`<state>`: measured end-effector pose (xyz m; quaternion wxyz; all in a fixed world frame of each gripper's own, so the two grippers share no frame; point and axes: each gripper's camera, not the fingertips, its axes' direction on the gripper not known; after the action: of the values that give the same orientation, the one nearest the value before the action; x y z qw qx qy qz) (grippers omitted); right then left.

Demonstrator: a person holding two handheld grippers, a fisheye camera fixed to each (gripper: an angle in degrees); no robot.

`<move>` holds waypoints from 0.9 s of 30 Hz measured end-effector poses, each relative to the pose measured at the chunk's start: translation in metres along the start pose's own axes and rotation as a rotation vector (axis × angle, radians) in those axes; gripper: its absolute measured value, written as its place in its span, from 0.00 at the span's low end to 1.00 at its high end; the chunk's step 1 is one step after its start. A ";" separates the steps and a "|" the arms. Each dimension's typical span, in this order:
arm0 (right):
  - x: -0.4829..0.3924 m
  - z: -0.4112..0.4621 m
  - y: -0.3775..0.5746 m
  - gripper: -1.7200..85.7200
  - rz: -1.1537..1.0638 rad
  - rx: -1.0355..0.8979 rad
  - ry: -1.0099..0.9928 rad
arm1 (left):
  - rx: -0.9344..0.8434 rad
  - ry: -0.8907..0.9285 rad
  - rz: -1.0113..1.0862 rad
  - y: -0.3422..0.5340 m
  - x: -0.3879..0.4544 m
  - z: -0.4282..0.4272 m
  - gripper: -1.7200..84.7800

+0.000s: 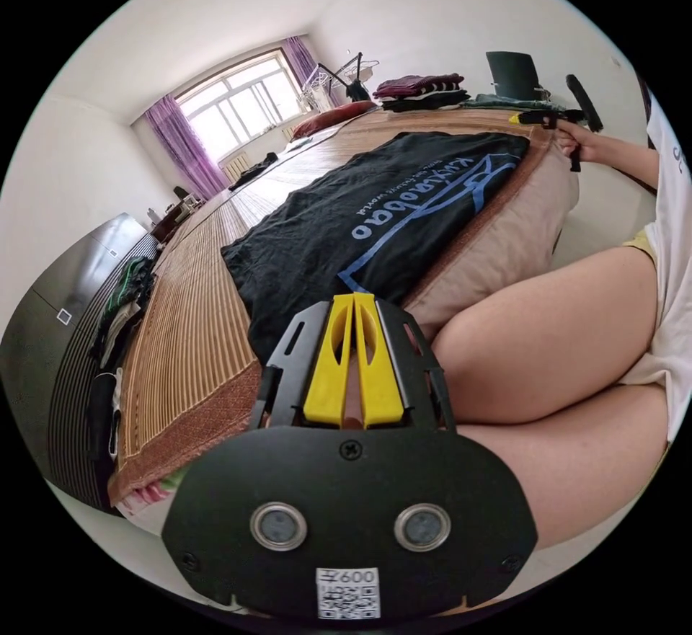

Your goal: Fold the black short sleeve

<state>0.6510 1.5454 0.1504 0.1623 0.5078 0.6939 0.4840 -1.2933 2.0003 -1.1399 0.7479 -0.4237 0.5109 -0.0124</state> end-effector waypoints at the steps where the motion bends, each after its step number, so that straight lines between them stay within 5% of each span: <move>1: -0.022 0.012 -0.011 0.01 -0.045 -0.055 -0.028 | 0.000 0.002 -0.002 0.000 -0.004 0.004 0.03; 5: -0.081 0.058 -0.045 0.01 -0.116 -0.242 -0.163 | -0.007 0.002 -0.001 -0.002 -0.031 0.027 0.03; 8: -0.061 0.077 -0.059 0.01 0.084 -0.321 -0.200 | -0.008 0.002 -0.002 -0.005 -0.051 0.042 0.03; 16: -0.018 0.018 -0.093 0.01 0.351 -0.198 -0.156 | -0.003 -0.019 0.014 -0.015 -0.101 0.076 0.03; 21: -0.065 0.010 -0.155 0.01 0.221 -0.186 -0.180 | -0.001 -0.027 0.013 -0.025 -0.139 0.096 0.03; 27: -0.059 0.031 -0.198 0.01 0.209 -0.401 -0.144 | -0.004 -0.047 0.024 -0.038 -0.182 0.115 0.03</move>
<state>0.5906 1.5075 -0.0456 0.2578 0.5677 0.5143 0.5889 -1.2755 2.1295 -0.9640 0.7589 -0.4192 0.4982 0.0074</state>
